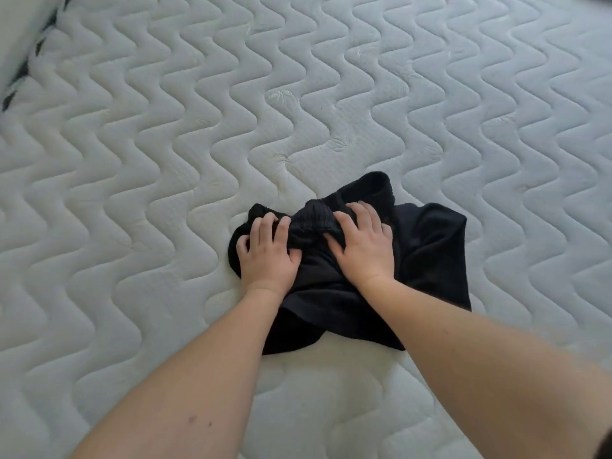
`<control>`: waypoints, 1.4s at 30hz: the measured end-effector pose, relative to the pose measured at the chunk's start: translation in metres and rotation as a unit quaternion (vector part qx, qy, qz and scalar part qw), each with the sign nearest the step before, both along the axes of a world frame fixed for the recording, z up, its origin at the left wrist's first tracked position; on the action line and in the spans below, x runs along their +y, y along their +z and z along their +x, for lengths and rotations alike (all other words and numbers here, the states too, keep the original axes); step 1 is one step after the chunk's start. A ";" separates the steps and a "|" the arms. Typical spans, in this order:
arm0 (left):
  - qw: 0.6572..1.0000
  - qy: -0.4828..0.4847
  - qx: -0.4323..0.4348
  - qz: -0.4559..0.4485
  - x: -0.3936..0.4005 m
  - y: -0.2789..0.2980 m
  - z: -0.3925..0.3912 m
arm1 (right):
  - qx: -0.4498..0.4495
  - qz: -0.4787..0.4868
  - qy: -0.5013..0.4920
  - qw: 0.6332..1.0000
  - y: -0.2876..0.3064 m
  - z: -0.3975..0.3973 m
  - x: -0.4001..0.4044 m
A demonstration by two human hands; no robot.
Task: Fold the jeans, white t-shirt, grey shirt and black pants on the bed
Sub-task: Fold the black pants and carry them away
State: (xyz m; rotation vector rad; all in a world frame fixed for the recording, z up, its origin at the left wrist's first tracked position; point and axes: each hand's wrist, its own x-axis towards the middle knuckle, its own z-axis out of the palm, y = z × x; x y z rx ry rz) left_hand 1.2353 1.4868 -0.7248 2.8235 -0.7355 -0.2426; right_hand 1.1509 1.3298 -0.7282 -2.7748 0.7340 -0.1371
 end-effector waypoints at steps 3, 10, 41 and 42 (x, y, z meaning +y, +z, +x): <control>1.000 0.003 0.007 -0.001 0.026 0.002 -0.060 | 0.006 0.016 0.004 1.000 0.002 -0.055 0.028; 0.997 -0.029 0.020 0.062 0.086 0.012 -0.170 | 0.042 0.057 0.016 0.997 0.020 -0.164 0.087; 0.951 -0.255 0.129 -0.119 0.166 0.316 -0.347 | 0.088 0.375 -0.020 0.923 0.290 -0.467 0.145; 0.945 -0.277 0.112 -0.129 0.166 0.331 -0.348 | 0.062 0.378 -0.051 0.922 0.301 -0.468 0.146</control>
